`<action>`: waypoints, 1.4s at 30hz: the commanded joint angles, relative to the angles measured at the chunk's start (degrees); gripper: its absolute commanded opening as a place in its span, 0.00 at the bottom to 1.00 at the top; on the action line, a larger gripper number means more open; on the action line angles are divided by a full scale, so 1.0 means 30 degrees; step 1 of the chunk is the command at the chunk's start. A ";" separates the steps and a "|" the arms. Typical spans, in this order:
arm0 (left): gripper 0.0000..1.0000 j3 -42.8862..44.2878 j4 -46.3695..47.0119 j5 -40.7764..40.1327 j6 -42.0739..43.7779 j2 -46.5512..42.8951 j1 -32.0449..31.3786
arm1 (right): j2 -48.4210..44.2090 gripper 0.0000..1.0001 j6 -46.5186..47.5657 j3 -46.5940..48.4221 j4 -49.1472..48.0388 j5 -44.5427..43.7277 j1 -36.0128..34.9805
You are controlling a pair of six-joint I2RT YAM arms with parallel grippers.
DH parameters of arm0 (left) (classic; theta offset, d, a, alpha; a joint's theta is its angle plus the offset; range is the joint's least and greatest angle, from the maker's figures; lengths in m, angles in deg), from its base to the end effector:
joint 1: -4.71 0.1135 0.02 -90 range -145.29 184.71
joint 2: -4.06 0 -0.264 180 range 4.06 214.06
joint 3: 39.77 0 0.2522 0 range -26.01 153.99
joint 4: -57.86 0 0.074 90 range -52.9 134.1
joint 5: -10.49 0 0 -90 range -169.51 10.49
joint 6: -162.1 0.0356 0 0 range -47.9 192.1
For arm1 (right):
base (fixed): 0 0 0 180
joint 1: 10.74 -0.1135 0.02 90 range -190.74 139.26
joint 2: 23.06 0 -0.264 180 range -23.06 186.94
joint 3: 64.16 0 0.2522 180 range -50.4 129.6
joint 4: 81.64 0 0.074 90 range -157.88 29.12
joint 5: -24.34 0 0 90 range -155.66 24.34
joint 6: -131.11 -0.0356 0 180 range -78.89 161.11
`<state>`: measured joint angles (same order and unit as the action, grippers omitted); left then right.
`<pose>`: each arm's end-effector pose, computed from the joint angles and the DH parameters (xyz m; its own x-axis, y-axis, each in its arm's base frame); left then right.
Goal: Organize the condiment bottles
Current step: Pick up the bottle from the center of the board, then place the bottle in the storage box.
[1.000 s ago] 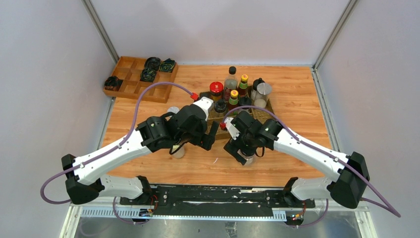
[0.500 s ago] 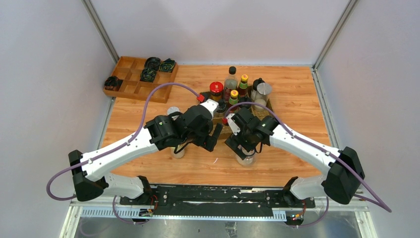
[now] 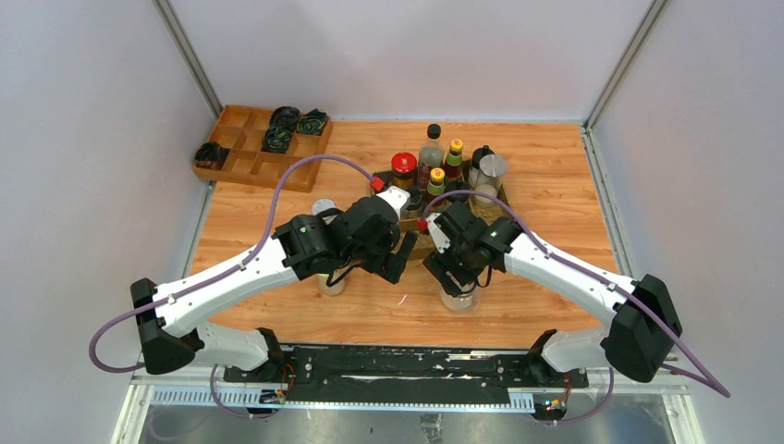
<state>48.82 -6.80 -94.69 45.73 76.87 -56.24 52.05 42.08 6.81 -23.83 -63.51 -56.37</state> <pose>0.1324 -0.2192 0.3527 -0.6653 0.3150 -0.6768 0.5185 0.8473 -0.1154 0.1775 0.1834 0.2537 -0.6048 -0.6424 -0.4707 -0.7370 0.6754 0.0251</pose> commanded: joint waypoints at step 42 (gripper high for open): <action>0.96 -0.1206 0.0060 0.0416 -0.0112 -0.1715 -0.0100 | -0.1841 0.59 -0.3497 0.4916 -0.0413 -0.5713 0.5220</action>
<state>46.28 -6.75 -93.07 45.71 73.66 -56.24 45.41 27.31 18.94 -23.33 -79.20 -45.64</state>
